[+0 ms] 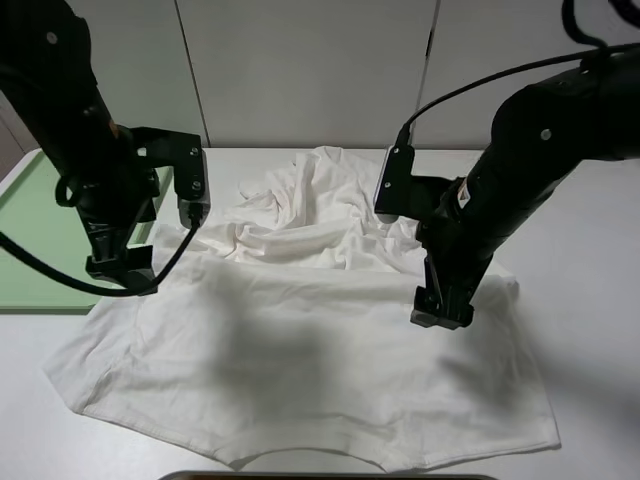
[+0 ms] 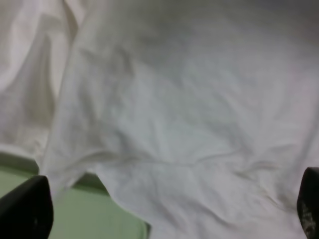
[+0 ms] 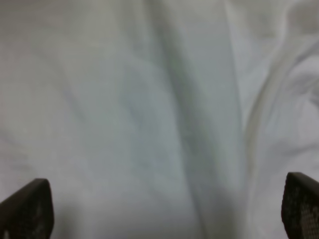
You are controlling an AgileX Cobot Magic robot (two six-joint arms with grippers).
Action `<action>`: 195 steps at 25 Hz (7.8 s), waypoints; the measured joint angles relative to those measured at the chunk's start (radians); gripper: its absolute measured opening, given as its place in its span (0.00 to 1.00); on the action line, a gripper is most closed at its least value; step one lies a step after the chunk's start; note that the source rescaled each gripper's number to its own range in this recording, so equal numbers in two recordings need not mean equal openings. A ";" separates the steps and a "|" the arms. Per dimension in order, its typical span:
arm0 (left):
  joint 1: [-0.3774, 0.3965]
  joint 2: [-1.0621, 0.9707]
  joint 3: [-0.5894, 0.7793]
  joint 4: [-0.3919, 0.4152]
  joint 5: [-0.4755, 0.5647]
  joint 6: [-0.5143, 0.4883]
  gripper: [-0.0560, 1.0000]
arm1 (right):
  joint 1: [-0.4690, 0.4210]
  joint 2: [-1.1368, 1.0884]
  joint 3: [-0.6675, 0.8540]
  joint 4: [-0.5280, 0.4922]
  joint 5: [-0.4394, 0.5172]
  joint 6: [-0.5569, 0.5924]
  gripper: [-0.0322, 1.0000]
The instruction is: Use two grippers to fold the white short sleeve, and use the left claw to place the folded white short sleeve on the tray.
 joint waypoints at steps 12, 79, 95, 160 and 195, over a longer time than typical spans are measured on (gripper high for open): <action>0.029 0.129 0.000 0.000 -0.138 0.078 0.98 | -0.052 0.142 -0.001 -0.009 -0.058 -0.033 1.00; 0.058 0.372 -0.001 -0.065 -0.339 0.294 0.51 | -0.185 0.299 -0.011 0.099 -0.077 -0.243 0.82; 0.058 0.372 -0.001 -0.066 -0.313 0.294 0.07 | -0.185 0.300 -0.011 0.110 -0.089 -0.243 0.05; 0.039 -0.506 -0.224 -0.011 0.077 0.091 0.07 | -0.184 -0.412 -0.366 0.045 0.457 -0.161 0.05; 0.030 -0.570 -0.442 0.029 0.306 0.065 0.07 | -0.180 -0.624 -0.628 0.102 0.599 -0.082 0.05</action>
